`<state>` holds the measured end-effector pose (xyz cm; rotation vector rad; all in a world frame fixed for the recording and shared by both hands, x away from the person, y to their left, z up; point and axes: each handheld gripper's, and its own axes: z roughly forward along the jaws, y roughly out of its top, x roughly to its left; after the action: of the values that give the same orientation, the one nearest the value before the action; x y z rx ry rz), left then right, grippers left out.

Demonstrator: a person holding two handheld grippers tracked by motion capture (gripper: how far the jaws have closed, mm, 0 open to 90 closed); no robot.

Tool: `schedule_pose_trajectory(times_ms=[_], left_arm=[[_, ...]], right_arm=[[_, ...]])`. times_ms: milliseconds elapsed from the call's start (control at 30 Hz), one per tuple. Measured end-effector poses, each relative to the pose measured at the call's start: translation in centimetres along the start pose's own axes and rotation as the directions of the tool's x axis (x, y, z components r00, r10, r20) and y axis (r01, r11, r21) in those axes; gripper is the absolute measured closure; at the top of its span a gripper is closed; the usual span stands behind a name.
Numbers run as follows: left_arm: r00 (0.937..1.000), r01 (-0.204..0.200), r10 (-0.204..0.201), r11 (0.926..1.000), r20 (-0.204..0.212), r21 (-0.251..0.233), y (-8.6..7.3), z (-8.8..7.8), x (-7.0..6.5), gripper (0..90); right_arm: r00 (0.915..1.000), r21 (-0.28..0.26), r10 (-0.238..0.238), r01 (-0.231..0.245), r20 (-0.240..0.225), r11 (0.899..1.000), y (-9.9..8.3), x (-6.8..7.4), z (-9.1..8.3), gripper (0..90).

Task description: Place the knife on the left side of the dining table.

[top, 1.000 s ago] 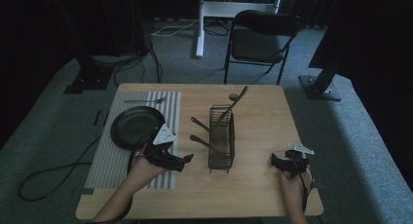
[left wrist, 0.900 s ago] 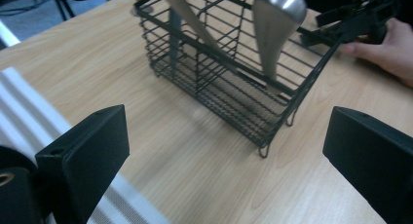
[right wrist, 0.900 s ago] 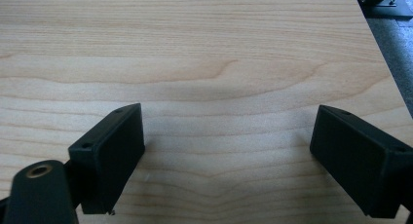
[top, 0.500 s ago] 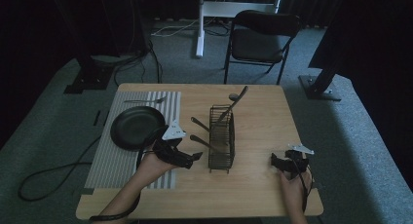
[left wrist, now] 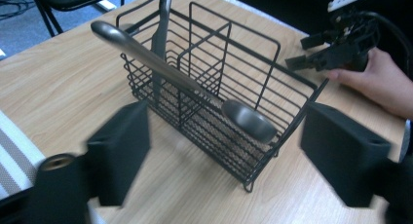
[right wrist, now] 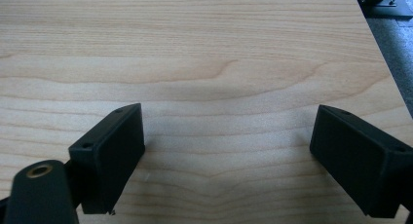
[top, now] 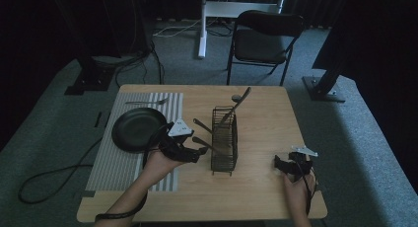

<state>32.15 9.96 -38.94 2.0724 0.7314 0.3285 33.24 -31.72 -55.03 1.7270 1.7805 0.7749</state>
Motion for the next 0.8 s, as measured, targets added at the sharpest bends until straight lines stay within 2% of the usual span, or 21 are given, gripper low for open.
schedule_pose_trajectory(times_ms=[33, 100, 167, 200, 233, 367, 433, 533, 767, 800], left_arm=[[0.9999, -0.009, 0.009, 0.9999, -0.008, 0.005, 0.02, 0.09, -0.04, 34.9], [0.9998, -0.019, 0.019, 0.9998, 0.001, 0.003, -0.02, 0.22, -0.14, 35.6], [0.9999, -0.017, 0.017, 0.9999, 0.002, -0.002, -0.06, 0.22, -0.17, 42.2], [0.9999, -0.017, 0.017, 0.9999, 0.002, -0.002, -0.06, 0.22, -0.17, 42.2], [0.9998, -0.019, 0.019, 0.9998, 0.002, -0.003, -0.08, 0.27, -0.24, 47.7], [0.9996, -0.003, 0.003, 1.0000, 0.030, 0.001, -0.07, 0.29, -0.18, 58.2], [0.9989, 0.010, -0.010, 0.9999, 0.045, -0.002, -0.07, 0.28, -0.14, 58.2], [0.9988, 0.015, -0.015, 0.9999, 0.047, 0.002, -0.12, 0.28, -0.16, 71.6], [0.9928, 0.029, -0.029, 0.9995, 0.116, -0.006, -0.01, 0.16, -0.33, 80.6], [0.9928, 0.029, -0.029, 0.9995, 0.116, -0.006, -0.01, 0.16, -0.33, 81.8]], right_arm=[[1.0000, 0.000, 0.000, 0.000, 0.000, 1.000, 0.00, 0.00, 0.00, 11.7], [1.0000, 0.000, 0.000, 0.000, 0.000, 1.000, 0.00, 0.00, 0.00, 11.7], [1.0000, 0.000, 0.000, 0.000, 0.000, 1.000, 0.00, 0.00, 0.00, 11.7], [1.0000, 0.000, 0.000, 0.000, 0.000, 1.000, 0.00, 0.00, 0.00, 11.8], [1.0000, 0.000, 0.000, 0.000, 0.001, 1.000, -0.01, 0.00, 0.00, 11.8], [1.0000, 0.000, 0.001, -0.001, 0.001, 1.000, -0.01, 0.01, -0.01, 11.8], [1.0000, 0.000, 0.000, 0.000, 0.000, 1.000, -0.01, 0.00, -0.01, 11.8], [1.0000, 0.000, -0.001, 0.001, 0.001, 1.000, -0.01, 0.00, -0.01, 11.8], [1.0000, 0.000, 0.000, 0.000, 0.001, 1.000, -0.01, 0.00, -0.01, 11.8], [1.0000, 0.000, 0.000, 0.000, 0.001, 1.000, -0.01, 0.00, -0.01, 11.8]])
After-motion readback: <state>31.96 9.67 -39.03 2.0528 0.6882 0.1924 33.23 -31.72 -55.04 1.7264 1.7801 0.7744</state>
